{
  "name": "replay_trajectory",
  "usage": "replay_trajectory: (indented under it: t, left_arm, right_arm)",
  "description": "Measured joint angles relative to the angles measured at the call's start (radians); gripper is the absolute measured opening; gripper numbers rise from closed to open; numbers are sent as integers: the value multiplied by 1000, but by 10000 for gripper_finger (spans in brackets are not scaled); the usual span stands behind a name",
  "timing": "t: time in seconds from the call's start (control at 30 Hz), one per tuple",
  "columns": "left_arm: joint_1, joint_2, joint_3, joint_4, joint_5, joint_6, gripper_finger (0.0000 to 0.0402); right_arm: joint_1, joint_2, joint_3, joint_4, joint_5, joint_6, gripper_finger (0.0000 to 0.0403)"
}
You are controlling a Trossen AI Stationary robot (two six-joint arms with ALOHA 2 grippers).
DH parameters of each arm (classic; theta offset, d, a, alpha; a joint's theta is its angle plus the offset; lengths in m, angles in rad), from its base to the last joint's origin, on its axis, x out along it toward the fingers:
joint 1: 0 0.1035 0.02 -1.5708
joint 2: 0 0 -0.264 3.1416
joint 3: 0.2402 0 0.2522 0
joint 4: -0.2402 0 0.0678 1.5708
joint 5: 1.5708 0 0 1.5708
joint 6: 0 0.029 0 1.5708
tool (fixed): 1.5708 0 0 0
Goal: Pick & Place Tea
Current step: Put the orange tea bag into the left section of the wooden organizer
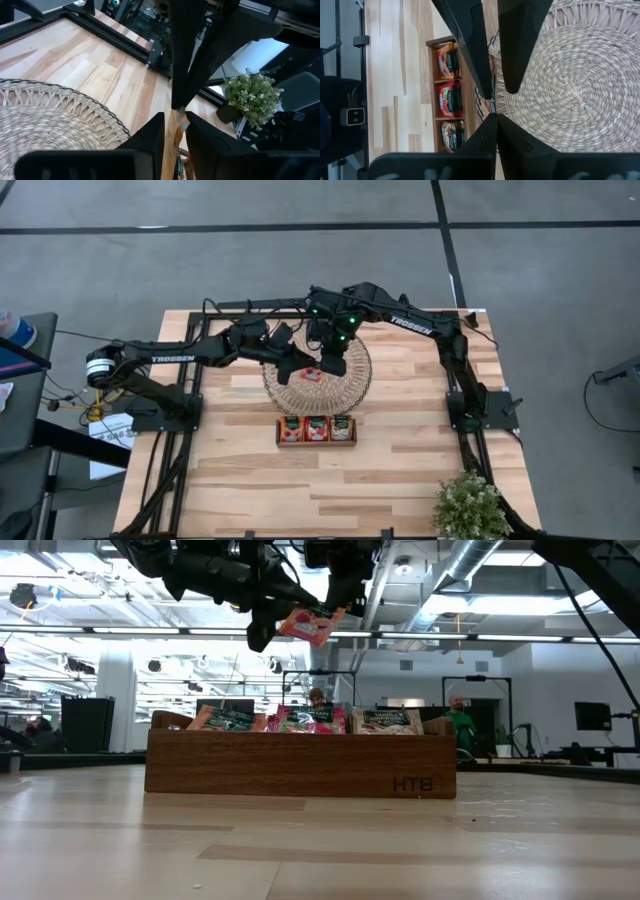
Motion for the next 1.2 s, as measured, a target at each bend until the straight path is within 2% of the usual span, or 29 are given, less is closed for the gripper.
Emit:
replay_trajectory:
  t: [0.27,0.73,0.83,1.03,1.2]
  left_arm:
    - [0,0,0,0,-5,0,5]
    - [0,-1,-1,0,-8,-10,0]
    - [0,-1,-1,0,-10,-10,0]
    - [0,-1,-1,-16,-14,-10,0]
    - [-27,-18,-2,-161,-37,-24,0]
  right_arm:
    - [0,0,0,1,1,8,0]
    - [0,0,0,12,1,6,6]
    - [0,0,0,2,0,0,28]
    - [-8,0,0,-23,-1,0,97]
    - [-29,0,0,-100,-1,-18,141]
